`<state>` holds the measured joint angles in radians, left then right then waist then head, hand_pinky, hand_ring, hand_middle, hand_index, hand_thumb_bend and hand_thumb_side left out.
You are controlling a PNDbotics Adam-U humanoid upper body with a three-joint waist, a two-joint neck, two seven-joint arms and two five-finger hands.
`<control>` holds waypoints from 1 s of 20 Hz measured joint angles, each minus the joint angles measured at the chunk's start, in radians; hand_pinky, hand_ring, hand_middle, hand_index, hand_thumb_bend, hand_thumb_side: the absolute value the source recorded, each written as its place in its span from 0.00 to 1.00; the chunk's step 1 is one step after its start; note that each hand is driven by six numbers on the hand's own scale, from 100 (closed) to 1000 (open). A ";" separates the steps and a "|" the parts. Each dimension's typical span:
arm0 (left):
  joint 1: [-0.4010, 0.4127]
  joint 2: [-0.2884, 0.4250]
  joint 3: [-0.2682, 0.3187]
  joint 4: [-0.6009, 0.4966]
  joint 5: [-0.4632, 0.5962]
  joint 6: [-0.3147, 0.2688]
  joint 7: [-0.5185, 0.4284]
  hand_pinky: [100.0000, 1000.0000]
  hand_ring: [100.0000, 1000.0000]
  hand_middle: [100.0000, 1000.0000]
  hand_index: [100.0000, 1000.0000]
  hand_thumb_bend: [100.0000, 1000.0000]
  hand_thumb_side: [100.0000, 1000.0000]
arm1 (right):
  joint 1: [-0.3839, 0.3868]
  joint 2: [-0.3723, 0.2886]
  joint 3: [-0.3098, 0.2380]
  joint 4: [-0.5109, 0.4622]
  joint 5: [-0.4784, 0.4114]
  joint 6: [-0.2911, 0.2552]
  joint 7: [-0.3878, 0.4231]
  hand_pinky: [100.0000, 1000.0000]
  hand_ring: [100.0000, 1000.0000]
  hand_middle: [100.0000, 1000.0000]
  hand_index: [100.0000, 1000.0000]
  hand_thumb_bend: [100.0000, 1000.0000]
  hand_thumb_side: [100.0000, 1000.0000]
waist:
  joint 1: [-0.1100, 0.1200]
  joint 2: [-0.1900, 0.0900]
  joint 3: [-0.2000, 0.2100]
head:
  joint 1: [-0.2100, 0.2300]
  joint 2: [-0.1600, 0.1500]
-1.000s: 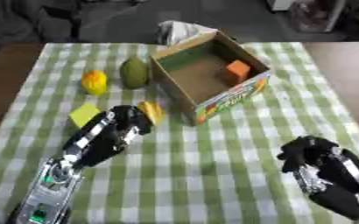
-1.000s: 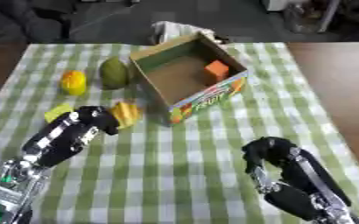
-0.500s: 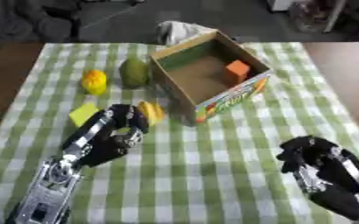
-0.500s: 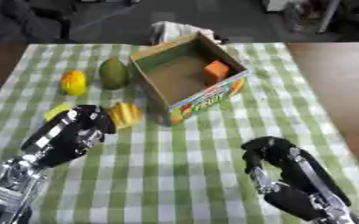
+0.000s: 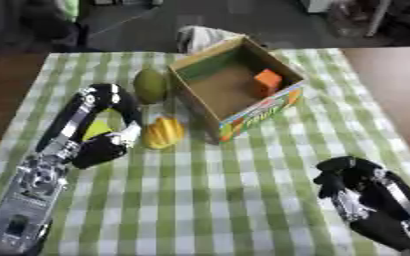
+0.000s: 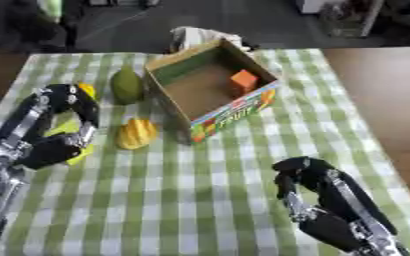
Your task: Pick up objects on the table and place them in the box.
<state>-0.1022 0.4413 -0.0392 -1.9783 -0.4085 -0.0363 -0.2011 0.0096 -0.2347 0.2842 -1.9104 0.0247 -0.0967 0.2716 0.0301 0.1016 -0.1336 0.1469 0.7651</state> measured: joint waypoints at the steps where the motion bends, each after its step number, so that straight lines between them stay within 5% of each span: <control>1: -0.007 0.041 0.000 0.000 -0.037 0.000 -0.027 0.70 0.66 0.68 0.81 0.00 0.19 | 0.000 0.000 0.000 0.001 0.001 0.000 0.000 0.66 0.41 0.47 0.66 0.00 0.24 | 0.001 -0.001 -0.001 | -0.002 0.000; 3: -0.024 0.116 0.000 0.003 -0.110 0.000 -0.097 0.73 0.70 0.73 0.86 0.01 0.18 | 0.001 0.000 0.000 0.005 0.003 0.000 0.000 0.66 0.41 0.47 0.66 0.00 0.24 | 0.004 -0.001 -0.002 | -0.007 0.000; 6: -0.052 0.214 -0.003 0.025 -0.209 -0.007 -0.194 0.78 0.75 0.79 0.91 0.25 0.23 | 0.004 -0.004 0.000 0.006 0.008 -0.001 0.001 0.66 0.41 0.47 0.66 0.00 0.24 | 0.008 -0.002 -0.002 | -0.013 0.000; 9: -0.086 0.287 -0.021 0.072 -0.295 -0.026 -0.264 0.79 0.76 0.81 0.93 0.35 0.29 | 0.006 -0.008 0.000 0.007 0.008 -0.001 0.001 0.66 0.41 0.47 0.66 0.00 0.24 | 0.009 -0.004 -0.003 | -0.016 0.000; 20: -0.170 0.314 -0.074 0.338 -0.474 -0.017 -0.322 0.76 0.74 0.81 0.92 0.38 0.46 | 0.008 -0.010 0.001 0.012 0.009 -0.003 0.008 0.66 0.41 0.47 0.66 0.00 0.24 | 0.008 -0.004 -0.013 | -0.022 0.000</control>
<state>-0.2720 0.7557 -0.1137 -1.6408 -0.8824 -0.0536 -0.5228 0.0181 -0.2442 0.2847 -1.8987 0.0340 -0.0994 0.2793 0.0377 0.0974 -0.1461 0.1251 0.7652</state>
